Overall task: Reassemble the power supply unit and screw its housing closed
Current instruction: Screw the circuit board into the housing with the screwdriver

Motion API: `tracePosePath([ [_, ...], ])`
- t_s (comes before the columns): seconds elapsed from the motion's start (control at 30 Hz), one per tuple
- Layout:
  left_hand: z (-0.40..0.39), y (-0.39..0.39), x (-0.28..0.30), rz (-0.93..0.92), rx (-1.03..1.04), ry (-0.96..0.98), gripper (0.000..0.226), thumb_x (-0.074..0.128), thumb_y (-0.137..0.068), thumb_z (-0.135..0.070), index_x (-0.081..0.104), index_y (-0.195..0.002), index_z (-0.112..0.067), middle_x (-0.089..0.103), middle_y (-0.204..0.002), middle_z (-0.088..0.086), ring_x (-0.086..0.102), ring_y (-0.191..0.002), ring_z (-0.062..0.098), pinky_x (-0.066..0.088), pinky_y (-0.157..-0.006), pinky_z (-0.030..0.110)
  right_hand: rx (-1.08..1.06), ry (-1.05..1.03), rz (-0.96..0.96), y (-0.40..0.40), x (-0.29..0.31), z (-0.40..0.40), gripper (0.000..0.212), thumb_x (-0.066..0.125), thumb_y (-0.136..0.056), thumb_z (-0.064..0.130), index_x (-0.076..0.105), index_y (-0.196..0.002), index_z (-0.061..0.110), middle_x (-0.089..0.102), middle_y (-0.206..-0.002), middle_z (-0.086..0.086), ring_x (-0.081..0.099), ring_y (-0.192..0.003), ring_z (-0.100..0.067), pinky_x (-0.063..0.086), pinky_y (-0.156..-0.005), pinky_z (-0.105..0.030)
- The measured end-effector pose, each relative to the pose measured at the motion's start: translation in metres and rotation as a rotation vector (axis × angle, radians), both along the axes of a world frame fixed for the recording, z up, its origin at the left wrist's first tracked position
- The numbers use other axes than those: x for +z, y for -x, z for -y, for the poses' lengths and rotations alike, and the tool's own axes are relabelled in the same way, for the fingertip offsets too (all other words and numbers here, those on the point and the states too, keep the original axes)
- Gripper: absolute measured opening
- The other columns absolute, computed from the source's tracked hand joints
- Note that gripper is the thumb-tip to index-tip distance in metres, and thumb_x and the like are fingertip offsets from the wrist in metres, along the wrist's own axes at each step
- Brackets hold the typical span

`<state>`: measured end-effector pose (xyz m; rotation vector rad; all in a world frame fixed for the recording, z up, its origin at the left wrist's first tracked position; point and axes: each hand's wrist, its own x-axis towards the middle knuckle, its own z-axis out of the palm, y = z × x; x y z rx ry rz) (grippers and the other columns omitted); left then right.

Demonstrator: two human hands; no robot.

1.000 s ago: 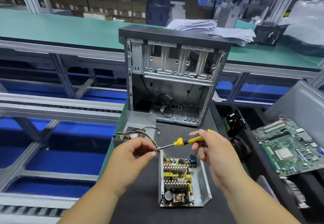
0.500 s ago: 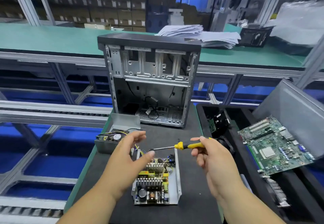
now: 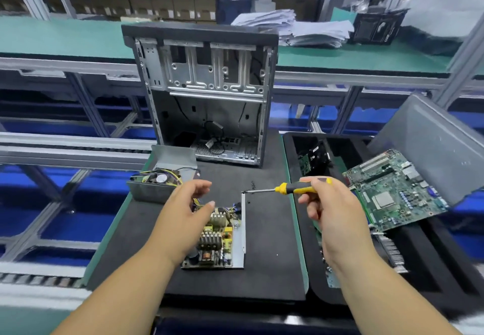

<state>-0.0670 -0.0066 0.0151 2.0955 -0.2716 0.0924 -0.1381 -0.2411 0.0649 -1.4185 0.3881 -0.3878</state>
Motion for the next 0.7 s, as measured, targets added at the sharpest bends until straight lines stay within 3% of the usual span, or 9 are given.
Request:
tracePosePath([
  [0.33, -0.014, -0.037, -0.036, 0.05, -0.123, -0.357, 0.04, 0.064, -0.089, -0.022, 0.055, -0.127, -0.027, 0.053, -0.12, -0.012, 0.048, -0.118, 0.01, 0.04, -0.101, 0.03, -0.08, 0.127, -0.042, -0.015, -0.029, -0.016, 0.02, 0.054, -0.078, 0.034, 0.072, -0.085, 0.027, 0.064, -0.066, 0.002, 0.048, -0.058, -0.01, 0.039, -0.059, -0.028],
  [0.53, -0.015, -0.058, -0.039, 0.089, -0.21, -0.439, 0.038, 0.062, -0.09, -0.025, 0.054, -0.128, -0.026, 0.054, -0.125, -0.01, 0.045, -0.121, 0.01, 0.035, -0.102, 0.025, -0.13, 0.144, -0.056, -0.029, -0.036, -0.03, 0.022, 0.055, -0.075, 0.038, 0.072, -0.086, 0.03, 0.064, -0.065, 0.003, 0.048, -0.056, -0.009, 0.04, -0.06, -0.029],
  [0.7, -0.002, -0.079, -0.036, 0.054, -0.275, -0.498, 0.036, 0.061, -0.093, -0.035, 0.055, -0.127, -0.025, 0.057, -0.122, -0.007, 0.049, -0.117, 0.015, 0.041, -0.102, 0.031, -0.174, 0.155, -0.039, -0.037, -0.03, -0.034, 0.021, 0.054, -0.077, 0.035, 0.072, -0.086, 0.031, 0.063, -0.065, 0.003, 0.046, -0.054, -0.01, 0.039, -0.058, -0.026],
])
